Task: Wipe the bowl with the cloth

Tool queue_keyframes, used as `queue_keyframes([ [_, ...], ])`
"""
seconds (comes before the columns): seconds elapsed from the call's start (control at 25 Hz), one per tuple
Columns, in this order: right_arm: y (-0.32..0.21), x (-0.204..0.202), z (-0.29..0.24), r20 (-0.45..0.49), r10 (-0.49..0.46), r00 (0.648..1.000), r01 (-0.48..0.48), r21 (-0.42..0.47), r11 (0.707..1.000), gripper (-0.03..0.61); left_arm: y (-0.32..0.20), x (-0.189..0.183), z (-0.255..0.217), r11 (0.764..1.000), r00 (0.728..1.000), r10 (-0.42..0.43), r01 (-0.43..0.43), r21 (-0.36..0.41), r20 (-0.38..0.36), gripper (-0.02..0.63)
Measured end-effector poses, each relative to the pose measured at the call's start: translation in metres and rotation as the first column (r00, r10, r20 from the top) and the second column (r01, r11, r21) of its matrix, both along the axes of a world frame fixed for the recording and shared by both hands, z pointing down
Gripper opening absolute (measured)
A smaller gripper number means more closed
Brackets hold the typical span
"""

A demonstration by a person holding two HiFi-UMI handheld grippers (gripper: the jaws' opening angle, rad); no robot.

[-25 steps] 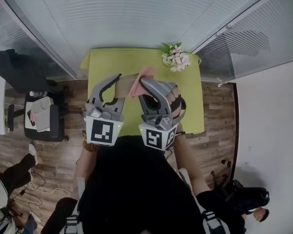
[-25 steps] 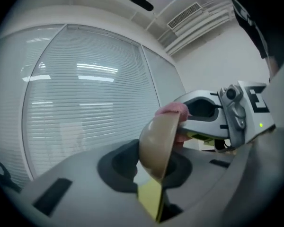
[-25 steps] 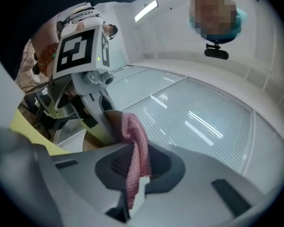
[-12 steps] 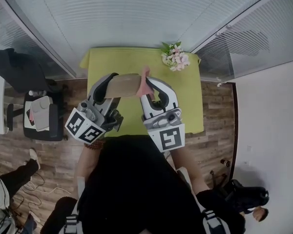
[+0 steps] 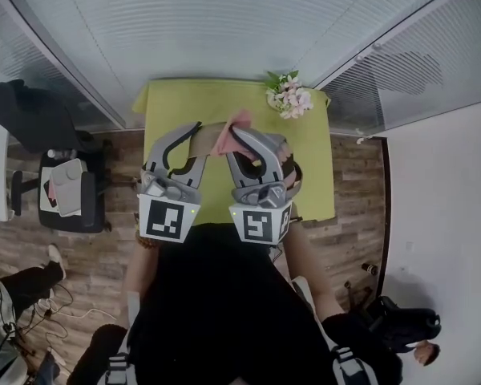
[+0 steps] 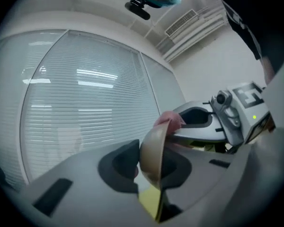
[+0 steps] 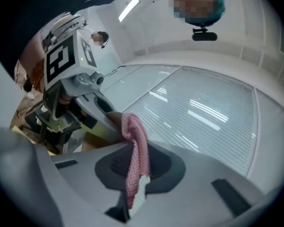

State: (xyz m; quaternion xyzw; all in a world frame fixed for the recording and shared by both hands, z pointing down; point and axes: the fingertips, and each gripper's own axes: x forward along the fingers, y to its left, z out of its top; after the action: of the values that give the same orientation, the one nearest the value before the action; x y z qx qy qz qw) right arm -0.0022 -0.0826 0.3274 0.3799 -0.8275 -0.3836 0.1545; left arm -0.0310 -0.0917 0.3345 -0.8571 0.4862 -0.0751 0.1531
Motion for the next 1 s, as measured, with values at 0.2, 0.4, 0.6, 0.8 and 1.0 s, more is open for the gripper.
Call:
queue_keyframes([
  [0.2, 0.006, 0.006, -0.021, 0.24, -0.052, 0.969, 0.075, -0.09, 0.993, 0.028, 0.01, -0.015, -0.025, 1.0, 0.918, -0.011, 0.001, -0.026, -0.397, 0.057],
  [0.4, 0.015, 0.003, -0.042, 0.451, -0.095, 0.888, 0.184, -0.157, 0.97, 0.028, 0.02, -0.042, -0.043, 0.993, 0.695, 0.116, -0.107, 0.058, -0.71, 0.061],
  [0.6, 0.007, 0.005, -0.034, 0.36, -0.088, 0.929, 0.158, -0.171, 0.972, 0.034, 0.008, -0.034, -0.017, 0.974, 0.567, 0.112, -0.226, -0.023, -0.816, 0.098],
  [0.8, 0.004, -0.008, 0.008, -0.231, -0.024, 0.973, 0.051, 0.111, 0.992, 0.026, -0.004, -0.002, 0.016, 0.994, 0.982, 0.047, -0.065, -0.093, -0.186, 0.1],
  [1.0, -0.003, -0.004, 0.006, -0.102, -0.036, 0.994, 0.038, 0.016, 0.999, 0.031, -0.011, 0.0, 0.019, 0.981, 0.966, 0.013, -0.063, -0.185, -0.258, 0.063],
])
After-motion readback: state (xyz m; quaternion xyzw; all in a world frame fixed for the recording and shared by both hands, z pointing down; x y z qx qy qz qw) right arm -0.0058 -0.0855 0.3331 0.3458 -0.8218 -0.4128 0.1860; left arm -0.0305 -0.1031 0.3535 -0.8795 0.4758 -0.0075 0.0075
